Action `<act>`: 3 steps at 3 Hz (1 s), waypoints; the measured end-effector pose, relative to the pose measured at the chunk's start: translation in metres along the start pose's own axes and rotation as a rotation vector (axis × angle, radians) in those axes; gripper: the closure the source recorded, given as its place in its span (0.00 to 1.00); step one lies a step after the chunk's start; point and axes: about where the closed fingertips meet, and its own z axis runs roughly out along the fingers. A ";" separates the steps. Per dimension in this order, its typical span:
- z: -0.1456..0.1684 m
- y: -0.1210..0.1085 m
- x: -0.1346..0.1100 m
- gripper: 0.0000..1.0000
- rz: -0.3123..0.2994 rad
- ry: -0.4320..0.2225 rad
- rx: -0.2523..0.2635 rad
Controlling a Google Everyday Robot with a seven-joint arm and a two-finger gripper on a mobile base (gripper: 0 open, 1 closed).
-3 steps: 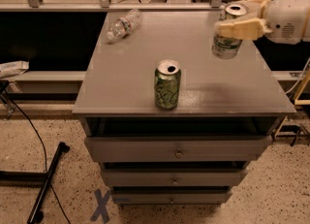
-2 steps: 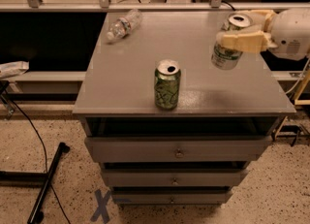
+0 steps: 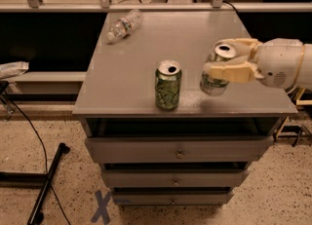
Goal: Move 7up can near green can
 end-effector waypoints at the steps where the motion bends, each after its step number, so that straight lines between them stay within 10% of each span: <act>1: 0.013 0.023 0.014 0.82 0.014 0.008 -0.046; 3: 0.032 0.029 0.043 0.36 0.034 0.022 -0.047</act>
Offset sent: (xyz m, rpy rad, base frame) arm -0.0133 0.0343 -0.0619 0.0029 0.0725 0.0431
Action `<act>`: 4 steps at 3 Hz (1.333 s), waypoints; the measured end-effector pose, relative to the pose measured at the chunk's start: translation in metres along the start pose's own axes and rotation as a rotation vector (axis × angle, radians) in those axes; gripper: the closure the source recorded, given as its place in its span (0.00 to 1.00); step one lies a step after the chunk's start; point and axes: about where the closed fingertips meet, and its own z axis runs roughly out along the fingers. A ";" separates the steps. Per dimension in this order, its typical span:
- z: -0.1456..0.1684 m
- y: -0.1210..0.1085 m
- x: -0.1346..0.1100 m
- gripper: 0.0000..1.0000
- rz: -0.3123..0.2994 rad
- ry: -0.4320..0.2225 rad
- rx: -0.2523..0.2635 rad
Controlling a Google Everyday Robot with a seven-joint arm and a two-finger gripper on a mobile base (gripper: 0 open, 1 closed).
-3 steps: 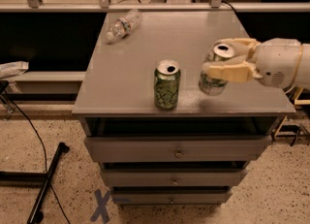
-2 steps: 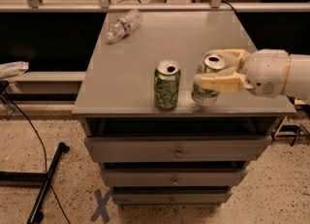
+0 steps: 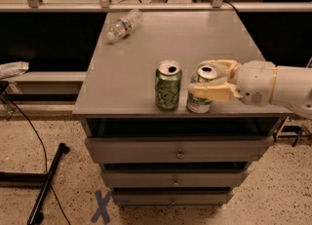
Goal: Move 7up can near green can
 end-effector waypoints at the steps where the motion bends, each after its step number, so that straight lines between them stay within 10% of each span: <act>1: -0.001 -0.012 0.009 0.12 -0.013 0.002 0.040; 4: -0.120 -0.083 -0.019 0.00 -0.078 -0.037 0.221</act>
Offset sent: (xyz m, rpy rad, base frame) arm 0.0415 -0.0470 0.0132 -0.0123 -0.1087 -0.1358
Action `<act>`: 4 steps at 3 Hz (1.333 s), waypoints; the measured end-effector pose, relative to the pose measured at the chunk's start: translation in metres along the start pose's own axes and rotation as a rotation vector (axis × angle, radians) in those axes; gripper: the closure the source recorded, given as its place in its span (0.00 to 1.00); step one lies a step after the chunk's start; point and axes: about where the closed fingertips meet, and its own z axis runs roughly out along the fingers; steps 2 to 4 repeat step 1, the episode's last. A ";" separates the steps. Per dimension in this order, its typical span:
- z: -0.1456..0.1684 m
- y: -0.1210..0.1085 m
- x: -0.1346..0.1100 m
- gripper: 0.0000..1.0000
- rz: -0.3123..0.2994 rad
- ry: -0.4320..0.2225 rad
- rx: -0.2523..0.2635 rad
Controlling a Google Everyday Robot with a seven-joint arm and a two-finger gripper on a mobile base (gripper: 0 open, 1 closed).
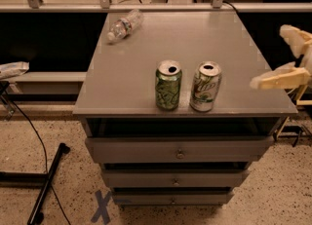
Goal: Move 7up can near green can
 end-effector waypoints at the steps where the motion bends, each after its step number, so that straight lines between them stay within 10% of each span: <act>1: -0.007 0.000 -0.006 0.00 -0.011 -0.004 -0.011; 4: -0.007 0.000 -0.006 0.00 -0.011 -0.004 -0.011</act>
Offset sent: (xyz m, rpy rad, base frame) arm 0.0000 0.0000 0.0000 0.0000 0.0000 0.0000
